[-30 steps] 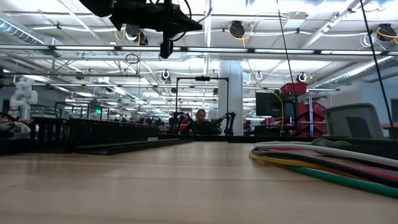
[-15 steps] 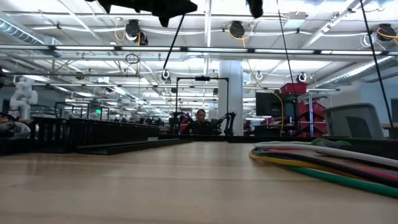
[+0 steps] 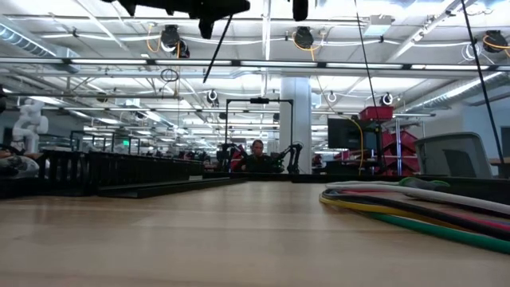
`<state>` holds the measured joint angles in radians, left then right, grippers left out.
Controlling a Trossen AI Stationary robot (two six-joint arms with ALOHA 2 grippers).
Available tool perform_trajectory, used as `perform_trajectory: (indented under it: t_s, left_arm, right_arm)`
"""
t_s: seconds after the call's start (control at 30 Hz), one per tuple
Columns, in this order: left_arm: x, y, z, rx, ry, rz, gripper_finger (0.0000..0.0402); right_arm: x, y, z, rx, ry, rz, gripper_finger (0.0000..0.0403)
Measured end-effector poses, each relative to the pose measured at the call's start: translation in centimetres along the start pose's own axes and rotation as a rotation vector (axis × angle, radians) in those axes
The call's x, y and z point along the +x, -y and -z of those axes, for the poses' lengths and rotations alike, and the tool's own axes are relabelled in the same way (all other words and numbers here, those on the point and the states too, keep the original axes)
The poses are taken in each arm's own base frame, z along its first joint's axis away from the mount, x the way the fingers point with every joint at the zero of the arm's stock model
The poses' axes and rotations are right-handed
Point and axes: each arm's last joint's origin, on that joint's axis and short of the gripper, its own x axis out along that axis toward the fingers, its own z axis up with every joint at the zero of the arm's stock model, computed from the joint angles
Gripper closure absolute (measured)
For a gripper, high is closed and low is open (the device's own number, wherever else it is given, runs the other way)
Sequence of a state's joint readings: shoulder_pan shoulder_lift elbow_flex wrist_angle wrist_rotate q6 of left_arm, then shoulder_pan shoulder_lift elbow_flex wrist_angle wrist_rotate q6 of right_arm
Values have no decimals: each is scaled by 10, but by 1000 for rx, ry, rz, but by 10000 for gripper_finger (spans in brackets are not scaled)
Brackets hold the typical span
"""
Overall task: Ziptie cables
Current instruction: Wrap the cable wires with the black ziptie
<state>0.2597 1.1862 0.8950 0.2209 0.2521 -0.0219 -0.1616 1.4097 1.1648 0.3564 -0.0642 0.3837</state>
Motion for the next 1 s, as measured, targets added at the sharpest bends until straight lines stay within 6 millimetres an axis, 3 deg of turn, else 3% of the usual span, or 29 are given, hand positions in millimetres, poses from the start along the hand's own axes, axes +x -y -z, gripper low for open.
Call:
perform_trajectory:
  t_s: [0.2, 0.47, 0.6, 1.0]
  left_arm:
    - [0, 4, 12, -21, 150, -52, 402]
    - [-1, 16, 36, -102, 178, -120, 402]
    - [-2, 21, 38, -106, 234, -130, 402]
    - [1, 27, 44, -149, 182, 16, 402]
  right_arm:
    - [11, 2, 11, 20, -5, -29, 234]
    - [13, 3, 9, 13, 33, -40, 234]
    - [18, 8, 16, 15, 15, -34, 234]
    - [26, 8, 22, 15, 32, -130, 234]
